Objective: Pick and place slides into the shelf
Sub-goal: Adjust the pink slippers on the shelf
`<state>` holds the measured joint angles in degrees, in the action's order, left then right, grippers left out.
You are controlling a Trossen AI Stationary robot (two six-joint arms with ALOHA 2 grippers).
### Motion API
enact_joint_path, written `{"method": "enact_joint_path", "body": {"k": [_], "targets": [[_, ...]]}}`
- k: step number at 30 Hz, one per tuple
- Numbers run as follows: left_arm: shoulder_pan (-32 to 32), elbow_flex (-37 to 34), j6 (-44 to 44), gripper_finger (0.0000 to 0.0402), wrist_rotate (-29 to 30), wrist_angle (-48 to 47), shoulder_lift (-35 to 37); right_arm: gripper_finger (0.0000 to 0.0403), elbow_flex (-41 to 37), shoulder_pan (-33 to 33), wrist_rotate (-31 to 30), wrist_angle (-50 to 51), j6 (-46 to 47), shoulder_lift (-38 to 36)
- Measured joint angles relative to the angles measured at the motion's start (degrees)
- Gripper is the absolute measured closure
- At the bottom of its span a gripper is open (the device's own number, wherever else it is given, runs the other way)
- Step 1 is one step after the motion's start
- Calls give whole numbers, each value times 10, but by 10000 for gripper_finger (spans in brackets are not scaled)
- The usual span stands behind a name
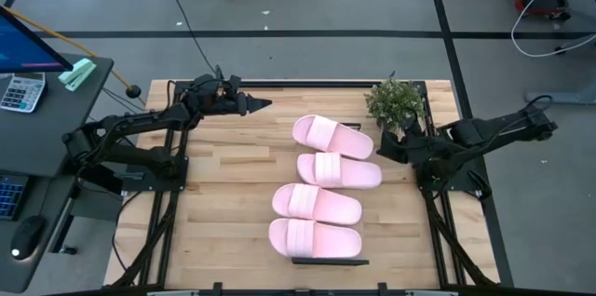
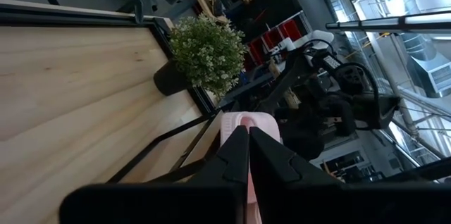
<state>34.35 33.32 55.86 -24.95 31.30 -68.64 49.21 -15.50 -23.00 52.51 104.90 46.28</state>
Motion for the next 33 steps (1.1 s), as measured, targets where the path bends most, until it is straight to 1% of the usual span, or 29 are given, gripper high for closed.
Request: {"method": "enact_joint_path", "body": {"k": [2, 5, 7, 9, 12, 16, 19, 22, 24, 27, 30, 33], "targets": [[0, 0, 0, 390, 0, -1, 0, 402, 0, 0, -12, 8, 0, -6], [0, 0, -1, 395, 0, -2, 0, 399, 0, 0, -49, 29, 1, -6], [0, 0, -1, 394, 0, -2, 0, 386, 0, 0, -53, 51, 3, -2], [0, 0, -1, 388, 0, -2, 0, 364, 0, 0, -51, 69, 5, 0], [0, 0, -1, 379, 0, -2, 0, 313, 0, 0, -60, 70, 5, -2], [0, 0, -1, 376, 0, -2, 0, 223, -3, 3, -69, 65, 14, -1], [0, 0, -1, 382, 0, -2, 0, 162, -28, 14, -45, 33, 41, -1], [0, 0, -1, 390, 0, -2, 0, 124, -64, 26, -22, -28, 48, 2], [0, 0, -1, 393, 0, -2, 0, 116, -87, 36, -30, -71, 41, 3], [0, 0, -1, 392, -2, -2, 0, 122, -116, 55, -46, -154, 11, 1], [0, 0, -1, 386, -2, -2, 0, 144, -150, 76, -40, -228, -20, 2], [0, 0, -1, 383, -2, -2, 0, 176, -182, 96, -34, -295, -32, 2]]}}
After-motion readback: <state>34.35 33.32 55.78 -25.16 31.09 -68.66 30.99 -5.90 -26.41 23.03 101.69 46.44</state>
